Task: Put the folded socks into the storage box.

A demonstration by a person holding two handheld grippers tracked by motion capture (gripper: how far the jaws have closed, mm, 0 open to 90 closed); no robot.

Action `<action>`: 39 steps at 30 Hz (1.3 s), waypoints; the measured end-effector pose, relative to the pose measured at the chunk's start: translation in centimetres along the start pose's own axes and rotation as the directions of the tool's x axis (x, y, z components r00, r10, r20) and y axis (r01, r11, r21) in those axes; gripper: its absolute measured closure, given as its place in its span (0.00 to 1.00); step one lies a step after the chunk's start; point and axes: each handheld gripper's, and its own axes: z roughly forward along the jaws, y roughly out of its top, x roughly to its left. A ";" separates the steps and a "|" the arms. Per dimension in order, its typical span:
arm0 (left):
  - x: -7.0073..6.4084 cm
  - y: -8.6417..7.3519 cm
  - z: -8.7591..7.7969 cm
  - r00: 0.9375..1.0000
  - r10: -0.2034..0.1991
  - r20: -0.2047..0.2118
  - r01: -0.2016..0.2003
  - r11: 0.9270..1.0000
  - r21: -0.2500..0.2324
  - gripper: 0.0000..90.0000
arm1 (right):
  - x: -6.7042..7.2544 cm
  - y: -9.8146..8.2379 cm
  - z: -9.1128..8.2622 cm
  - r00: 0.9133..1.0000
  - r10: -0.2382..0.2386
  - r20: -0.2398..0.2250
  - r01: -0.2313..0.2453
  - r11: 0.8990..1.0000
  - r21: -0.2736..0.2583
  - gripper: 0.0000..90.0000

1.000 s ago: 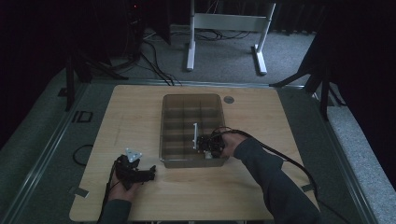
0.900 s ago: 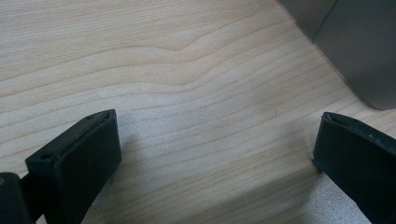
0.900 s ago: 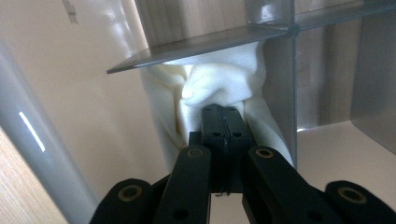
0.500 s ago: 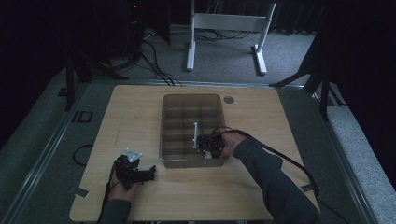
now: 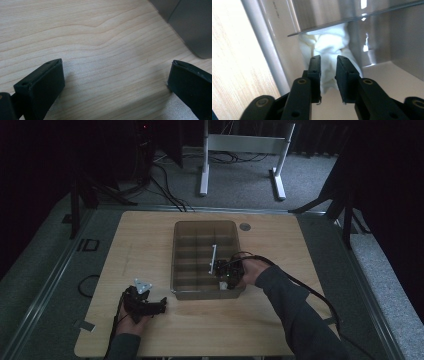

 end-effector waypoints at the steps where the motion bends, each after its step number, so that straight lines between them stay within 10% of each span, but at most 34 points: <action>1: 0.0 0.0 0.0 1.000 -0.001 0.001 0.001 1.000 0.000 0.01 | -0.1 -0.2 -0.4 1.000 0.009 0.003 -0.009 1.000 -0.018 0.79; 19: 0.0 0.0 0.0 1.000 -0.002 0.001 0.002 1.000 -0.001 0.01 | -0.9 -3.2 -3.3 0.985 0.155 0.082 -0.132 0.963 -0.235 0.73; 39: 0.0 0.0 0.0 1.000 -0.003 0.001 0.003 1.000 -0.001 0.01 | -0.6 -6.6 -3.0 0.942 0.310 0.129 -0.249 0.903 -0.351 0.71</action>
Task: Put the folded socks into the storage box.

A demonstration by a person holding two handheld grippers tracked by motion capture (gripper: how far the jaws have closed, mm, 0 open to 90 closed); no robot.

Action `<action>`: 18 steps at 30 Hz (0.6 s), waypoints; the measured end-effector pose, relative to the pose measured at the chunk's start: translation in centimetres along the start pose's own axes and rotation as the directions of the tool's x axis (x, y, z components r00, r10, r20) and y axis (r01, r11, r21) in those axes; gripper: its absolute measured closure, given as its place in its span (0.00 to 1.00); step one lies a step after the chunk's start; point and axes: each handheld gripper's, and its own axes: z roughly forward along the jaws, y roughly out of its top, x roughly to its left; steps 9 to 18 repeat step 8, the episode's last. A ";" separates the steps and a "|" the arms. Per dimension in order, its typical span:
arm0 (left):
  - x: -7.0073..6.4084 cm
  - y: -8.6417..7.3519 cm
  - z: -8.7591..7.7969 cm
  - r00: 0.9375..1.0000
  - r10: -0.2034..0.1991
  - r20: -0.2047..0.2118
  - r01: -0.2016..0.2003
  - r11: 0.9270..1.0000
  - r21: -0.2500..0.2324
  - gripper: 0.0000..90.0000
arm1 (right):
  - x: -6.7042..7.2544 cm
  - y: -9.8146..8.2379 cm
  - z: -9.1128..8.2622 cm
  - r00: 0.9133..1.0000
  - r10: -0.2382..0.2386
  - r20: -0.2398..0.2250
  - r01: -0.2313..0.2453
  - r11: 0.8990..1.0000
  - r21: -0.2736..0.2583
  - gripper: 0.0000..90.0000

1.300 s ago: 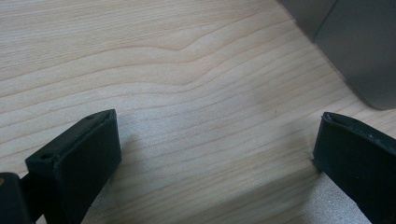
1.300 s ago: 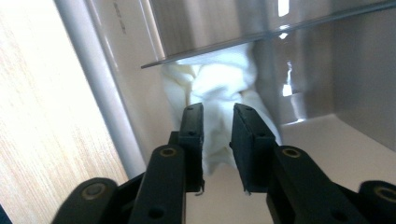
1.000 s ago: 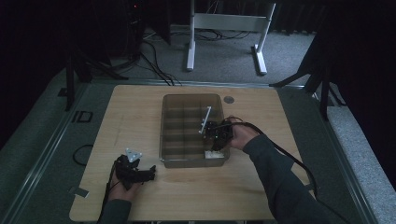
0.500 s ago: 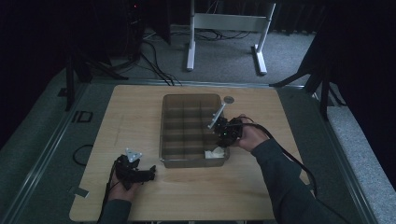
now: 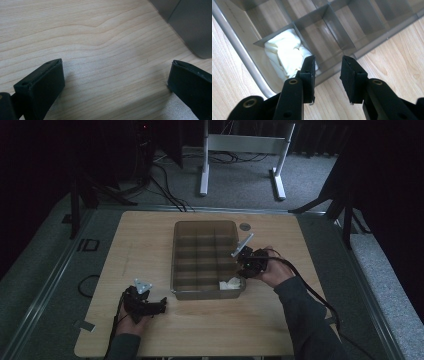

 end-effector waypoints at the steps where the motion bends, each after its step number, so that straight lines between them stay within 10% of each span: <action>1: 0.0 0.0 0.0 1.000 0.000 -0.001 0.000 1.000 0.000 0.01 | -0.1 -0.3 0.0 1.000 0.011 0.001 -0.011 1.000 -0.004 0.71; 18: 0.0 0.0 0.0 1.000 -0.001 0.000 0.001 1.000 0.000 0.01 | -0.2 -2.1 0.1 0.999 0.050 0.005 -0.050 0.999 -0.008 0.74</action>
